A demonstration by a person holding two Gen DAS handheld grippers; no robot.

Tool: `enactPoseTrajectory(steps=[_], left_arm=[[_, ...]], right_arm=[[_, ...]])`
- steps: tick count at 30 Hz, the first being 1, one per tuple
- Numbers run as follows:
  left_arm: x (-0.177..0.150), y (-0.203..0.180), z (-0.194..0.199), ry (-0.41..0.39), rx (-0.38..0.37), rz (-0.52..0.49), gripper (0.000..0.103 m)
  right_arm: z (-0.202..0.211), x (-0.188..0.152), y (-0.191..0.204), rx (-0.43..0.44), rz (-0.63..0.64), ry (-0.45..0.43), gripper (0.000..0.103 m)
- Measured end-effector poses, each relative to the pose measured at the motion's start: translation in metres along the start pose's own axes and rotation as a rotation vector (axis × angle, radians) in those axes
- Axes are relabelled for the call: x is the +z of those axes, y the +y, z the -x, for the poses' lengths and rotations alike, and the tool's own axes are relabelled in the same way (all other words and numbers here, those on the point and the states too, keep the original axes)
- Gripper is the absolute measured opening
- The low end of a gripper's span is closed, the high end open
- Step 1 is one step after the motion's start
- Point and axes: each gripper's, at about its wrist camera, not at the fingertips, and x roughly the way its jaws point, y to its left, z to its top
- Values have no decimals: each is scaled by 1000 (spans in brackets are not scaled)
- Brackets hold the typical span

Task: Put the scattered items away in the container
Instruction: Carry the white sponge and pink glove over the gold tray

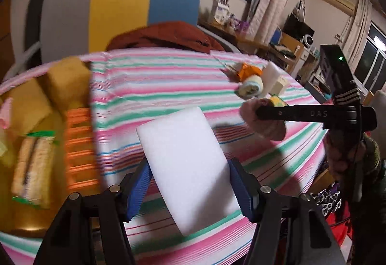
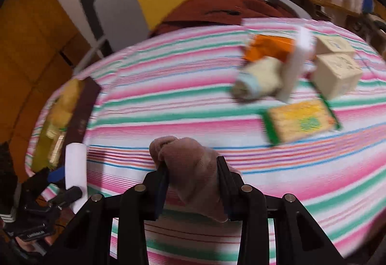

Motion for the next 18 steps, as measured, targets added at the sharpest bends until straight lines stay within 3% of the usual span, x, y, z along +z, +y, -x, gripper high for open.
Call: enactPoseTrajectory(steps=[5,12,18], left_arm=[[-7,41,39,-72,66,50,65],[-19,119,87,-139,225,155,65],[-29,175,103,-153,327,224,65]], right_arm=[[-7,-2,66,144,48,-50,38],[-27,4,173,318,178,-62,38],[-28,3,242,406,303,-68,38]])
